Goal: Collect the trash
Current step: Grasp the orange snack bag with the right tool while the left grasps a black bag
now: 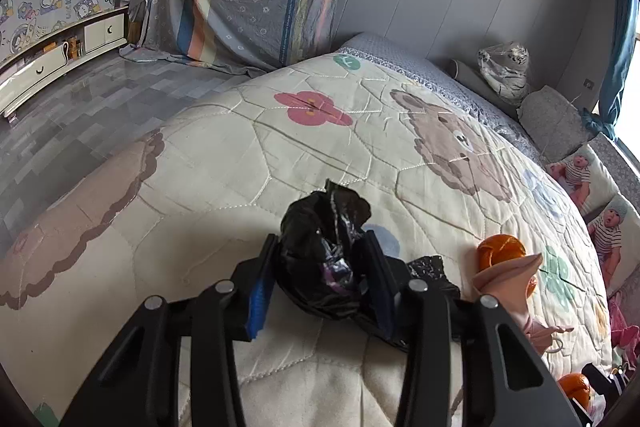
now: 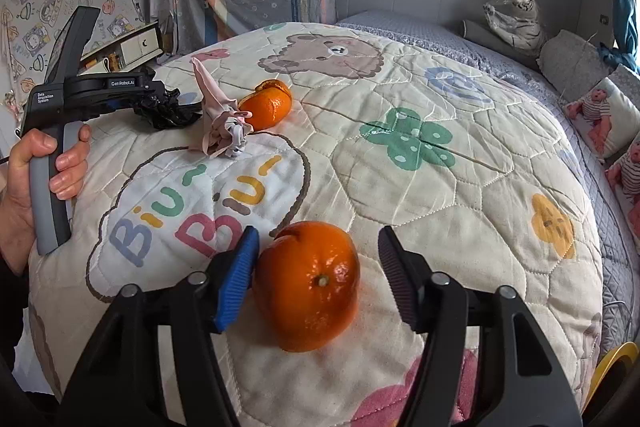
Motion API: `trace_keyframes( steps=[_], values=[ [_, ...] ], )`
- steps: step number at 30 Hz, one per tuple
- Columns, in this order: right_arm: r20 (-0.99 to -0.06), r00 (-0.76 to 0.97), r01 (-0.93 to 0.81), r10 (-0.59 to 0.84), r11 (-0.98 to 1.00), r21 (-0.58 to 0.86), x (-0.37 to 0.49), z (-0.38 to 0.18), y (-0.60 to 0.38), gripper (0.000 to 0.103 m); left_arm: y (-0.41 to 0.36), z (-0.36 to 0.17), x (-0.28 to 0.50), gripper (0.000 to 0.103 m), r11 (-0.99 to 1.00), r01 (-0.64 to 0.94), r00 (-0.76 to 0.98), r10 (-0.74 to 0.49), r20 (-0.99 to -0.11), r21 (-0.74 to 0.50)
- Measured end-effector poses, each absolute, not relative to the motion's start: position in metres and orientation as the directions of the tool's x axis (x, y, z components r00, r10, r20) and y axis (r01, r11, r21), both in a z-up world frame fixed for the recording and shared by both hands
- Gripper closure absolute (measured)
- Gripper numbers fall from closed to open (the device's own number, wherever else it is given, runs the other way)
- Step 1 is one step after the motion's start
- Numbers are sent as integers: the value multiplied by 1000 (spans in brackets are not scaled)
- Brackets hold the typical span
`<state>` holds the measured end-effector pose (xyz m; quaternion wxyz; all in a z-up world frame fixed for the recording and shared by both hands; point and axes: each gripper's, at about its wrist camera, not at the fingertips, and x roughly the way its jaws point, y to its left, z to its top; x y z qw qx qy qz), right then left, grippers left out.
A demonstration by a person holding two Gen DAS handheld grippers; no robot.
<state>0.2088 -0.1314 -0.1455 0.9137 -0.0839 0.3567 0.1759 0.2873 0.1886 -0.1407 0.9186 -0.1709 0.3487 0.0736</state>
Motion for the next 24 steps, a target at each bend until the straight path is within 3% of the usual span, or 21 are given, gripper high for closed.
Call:
trace_keyframes(
  steps=[1, 8, 24],
  values=[
    [-683, 679, -386, 268, 922, -21, 209, -145, -132, 58, 189, -140, 287, 69, 928, -256, 750, 15, -662, -269],
    [-683, 677, -388, 275, 922, -13, 208, -145, -131, 66, 192, -136, 284, 76, 921, -264, 763, 17, -646, -288],
    [-630, 724, -375, 281, 927, -18, 193, -116, -144, 71, 184, -95, 246, 78, 935, -202, 834, 9, -552, -291]
  ],
)
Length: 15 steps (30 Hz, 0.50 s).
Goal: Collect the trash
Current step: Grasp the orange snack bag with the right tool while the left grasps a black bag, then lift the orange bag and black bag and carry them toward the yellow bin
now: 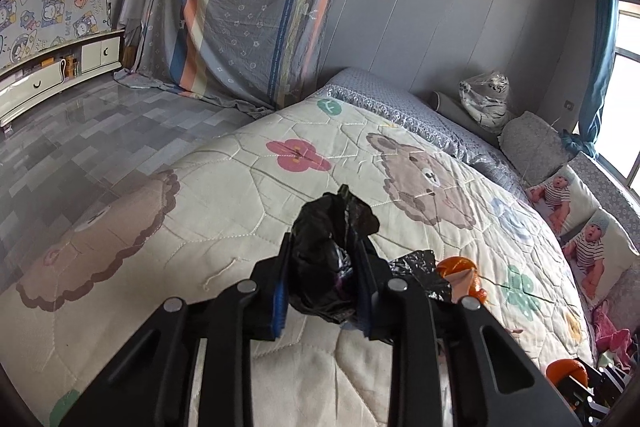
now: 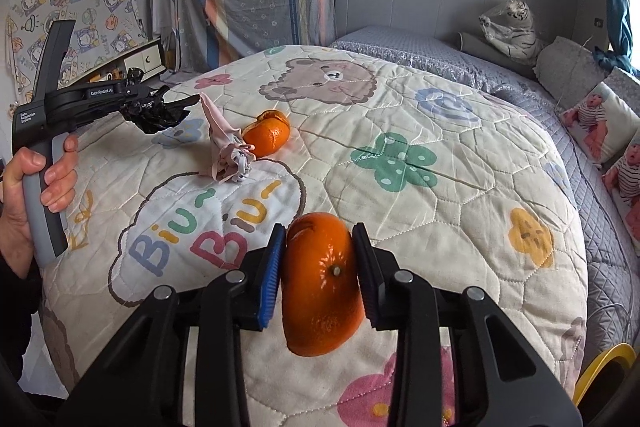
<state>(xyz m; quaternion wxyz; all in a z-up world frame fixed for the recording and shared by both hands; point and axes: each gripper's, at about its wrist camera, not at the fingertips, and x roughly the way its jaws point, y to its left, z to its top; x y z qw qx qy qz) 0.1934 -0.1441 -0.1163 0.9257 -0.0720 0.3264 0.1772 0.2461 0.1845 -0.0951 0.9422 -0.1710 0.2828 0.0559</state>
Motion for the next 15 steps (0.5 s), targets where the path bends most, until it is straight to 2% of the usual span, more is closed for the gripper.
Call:
trace_keyframes(
  steps=[15],
  values=[
    [-556, 790, -316, 259, 949, -8, 169, -79, -181, 71, 124, -30, 207, 78, 969, -34, 901, -76, -427, -245]
  ],
)
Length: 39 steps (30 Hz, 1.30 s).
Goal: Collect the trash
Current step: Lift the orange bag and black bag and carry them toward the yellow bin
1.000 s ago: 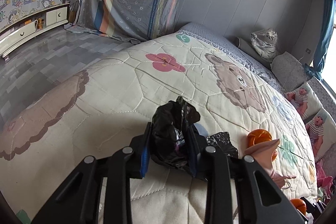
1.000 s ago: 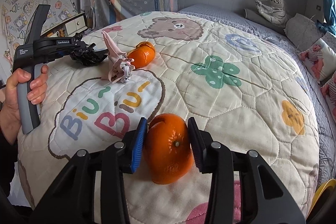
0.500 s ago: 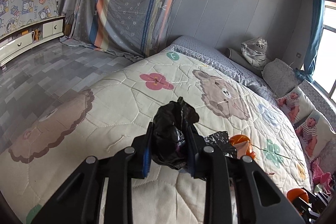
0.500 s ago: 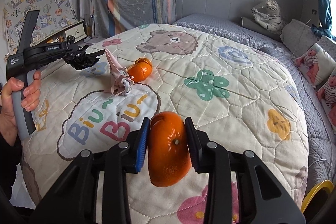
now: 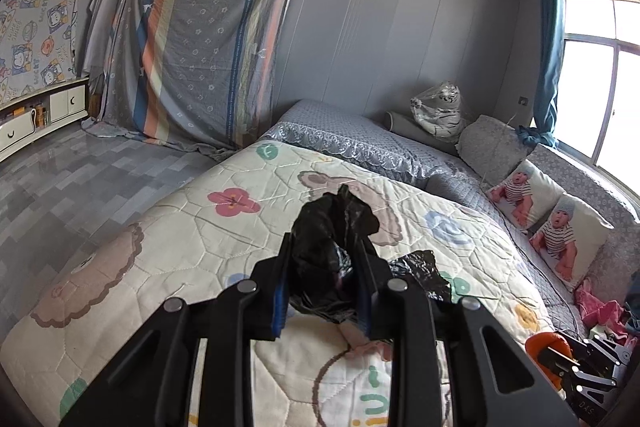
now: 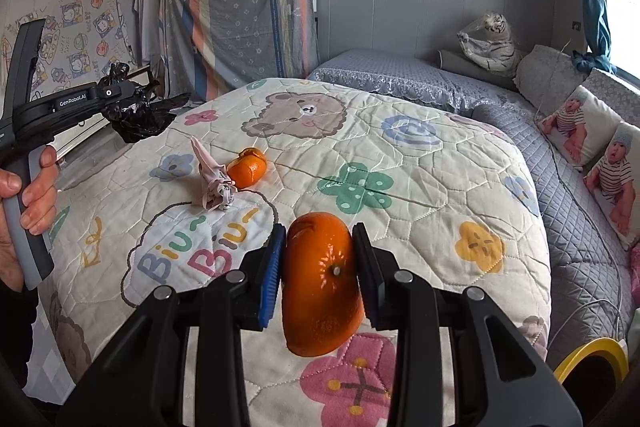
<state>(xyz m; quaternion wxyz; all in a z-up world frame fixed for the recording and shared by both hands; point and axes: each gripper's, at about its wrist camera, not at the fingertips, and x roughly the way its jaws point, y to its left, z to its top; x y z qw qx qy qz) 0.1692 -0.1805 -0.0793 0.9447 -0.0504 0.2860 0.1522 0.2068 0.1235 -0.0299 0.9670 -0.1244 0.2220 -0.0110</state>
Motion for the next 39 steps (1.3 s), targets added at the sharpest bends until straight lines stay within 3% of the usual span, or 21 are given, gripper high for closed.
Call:
trace_keyframes(
  steps=[20, 39],
  values=[
    [-488, 862, -145, 135, 989, 18, 134, -57, -265, 71, 1, -10, 188, 78, 964, 208, 873, -259, -413, -166],
    [-448, 891, 87, -69, 996, 21, 99, -56, -354, 71, -118, -12, 165, 78, 873, 472, 766, -476, -432, -123]
  ],
)
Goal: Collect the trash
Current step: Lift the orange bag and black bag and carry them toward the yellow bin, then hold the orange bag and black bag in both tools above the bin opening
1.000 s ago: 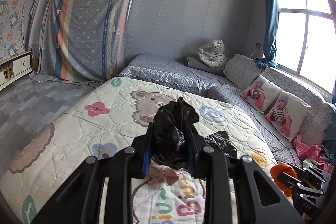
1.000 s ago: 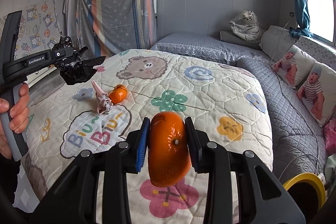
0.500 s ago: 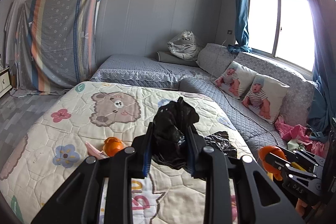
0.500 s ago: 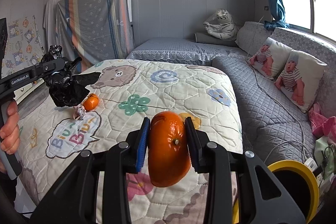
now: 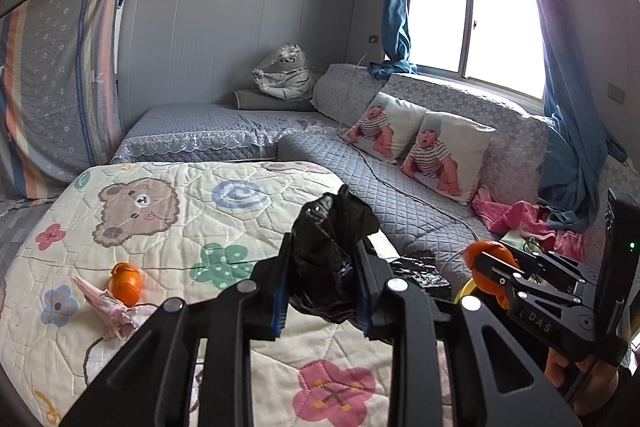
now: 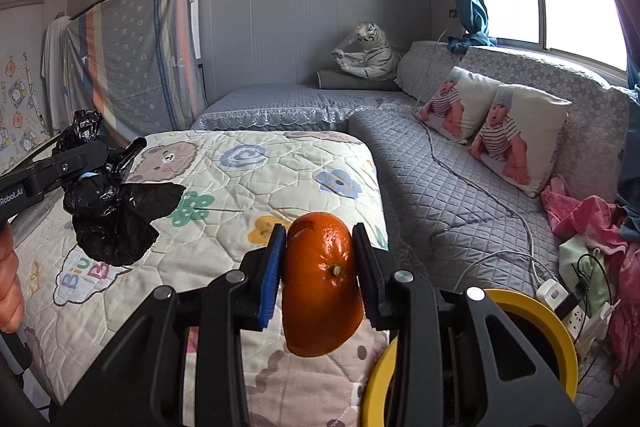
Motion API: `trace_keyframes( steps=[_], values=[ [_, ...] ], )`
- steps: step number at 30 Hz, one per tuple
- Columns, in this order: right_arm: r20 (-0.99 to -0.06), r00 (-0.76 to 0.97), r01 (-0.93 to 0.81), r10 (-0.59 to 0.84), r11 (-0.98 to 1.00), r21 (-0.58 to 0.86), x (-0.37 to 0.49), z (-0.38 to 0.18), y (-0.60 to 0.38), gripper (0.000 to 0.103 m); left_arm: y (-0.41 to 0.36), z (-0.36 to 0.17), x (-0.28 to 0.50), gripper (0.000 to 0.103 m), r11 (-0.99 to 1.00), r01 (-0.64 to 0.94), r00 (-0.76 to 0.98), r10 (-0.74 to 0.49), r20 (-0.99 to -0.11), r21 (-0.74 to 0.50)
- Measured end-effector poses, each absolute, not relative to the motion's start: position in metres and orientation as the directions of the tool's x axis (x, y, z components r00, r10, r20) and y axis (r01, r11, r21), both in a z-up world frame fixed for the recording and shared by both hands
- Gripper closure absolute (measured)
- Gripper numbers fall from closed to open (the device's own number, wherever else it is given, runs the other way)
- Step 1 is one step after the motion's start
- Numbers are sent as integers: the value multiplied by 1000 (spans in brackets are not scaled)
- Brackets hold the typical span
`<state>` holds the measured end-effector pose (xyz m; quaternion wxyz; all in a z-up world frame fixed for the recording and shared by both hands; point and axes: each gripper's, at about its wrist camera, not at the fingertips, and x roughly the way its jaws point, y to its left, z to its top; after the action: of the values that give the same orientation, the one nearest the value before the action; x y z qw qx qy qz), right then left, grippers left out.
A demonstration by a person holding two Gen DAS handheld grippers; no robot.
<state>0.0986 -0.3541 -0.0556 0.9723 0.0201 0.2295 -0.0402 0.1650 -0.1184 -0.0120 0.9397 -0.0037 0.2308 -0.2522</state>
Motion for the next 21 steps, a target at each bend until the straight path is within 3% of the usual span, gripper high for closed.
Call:
trace_keyframes(
  steps=[21],
  values=[
    [-473, 826, 363, -308, 931, 28, 60, -75, -458, 71, -216, -18, 144, 78, 740, 669, 636, -619, -460, -72]
  ],
)
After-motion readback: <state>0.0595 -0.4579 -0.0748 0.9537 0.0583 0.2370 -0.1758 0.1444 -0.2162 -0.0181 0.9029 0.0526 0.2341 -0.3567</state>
